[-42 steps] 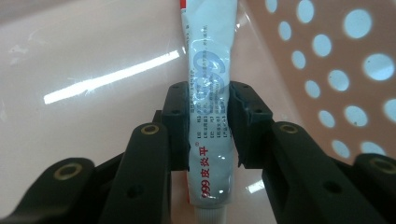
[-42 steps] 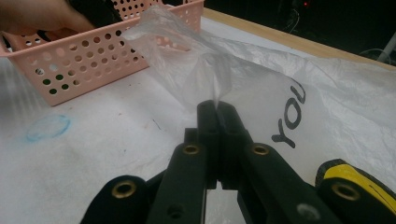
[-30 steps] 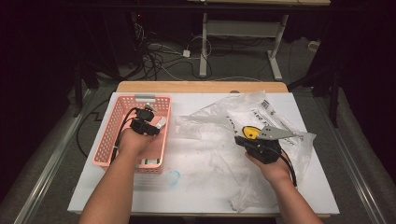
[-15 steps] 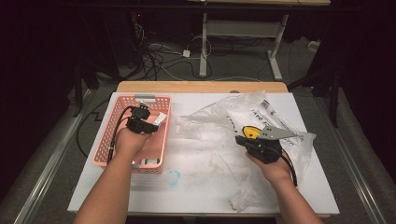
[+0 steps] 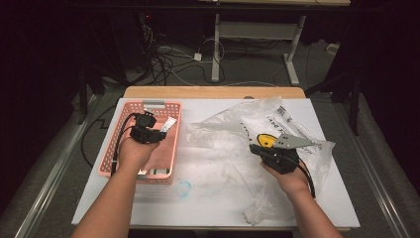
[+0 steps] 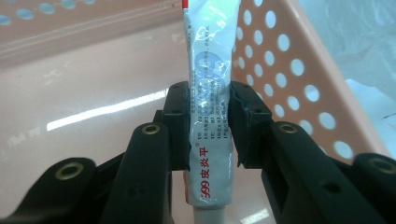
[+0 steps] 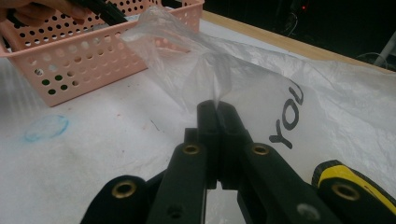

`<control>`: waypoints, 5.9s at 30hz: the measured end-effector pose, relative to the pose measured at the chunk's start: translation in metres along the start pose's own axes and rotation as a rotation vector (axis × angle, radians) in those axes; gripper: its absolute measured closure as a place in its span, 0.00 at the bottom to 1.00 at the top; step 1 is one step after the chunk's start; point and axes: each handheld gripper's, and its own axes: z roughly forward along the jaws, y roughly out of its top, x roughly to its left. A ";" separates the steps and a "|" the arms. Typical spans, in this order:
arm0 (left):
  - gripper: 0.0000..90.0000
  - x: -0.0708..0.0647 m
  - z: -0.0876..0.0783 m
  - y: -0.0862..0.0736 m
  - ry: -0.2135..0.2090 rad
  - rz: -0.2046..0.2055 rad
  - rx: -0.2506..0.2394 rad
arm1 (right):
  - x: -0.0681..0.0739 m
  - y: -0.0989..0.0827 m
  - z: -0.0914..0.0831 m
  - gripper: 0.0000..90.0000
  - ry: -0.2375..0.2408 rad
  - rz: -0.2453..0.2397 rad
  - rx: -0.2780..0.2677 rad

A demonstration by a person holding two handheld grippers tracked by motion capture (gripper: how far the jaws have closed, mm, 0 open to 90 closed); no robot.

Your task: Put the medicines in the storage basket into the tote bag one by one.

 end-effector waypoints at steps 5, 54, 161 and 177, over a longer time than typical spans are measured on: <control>0.77 0.001 -0.010 -0.009 -0.007 -0.005 -0.042 | 0.001 0.000 0.000 1.00 0.002 0.001 0.001; 0.76 -0.043 -0.058 -0.083 -0.145 0.120 -0.344 | 0.006 0.000 -0.004 1.00 -0.003 -0.013 -0.011; 0.76 -0.212 0.092 -0.022 -0.272 0.352 -0.236 | 0.018 0.013 -0.018 1.00 -0.008 -0.053 -0.083; 0.75 -0.213 0.096 -0.018 -0.261 0.354 -0.230 | 0.018 0.013 -0.019 1.00 -0.006 -0.050 -0.085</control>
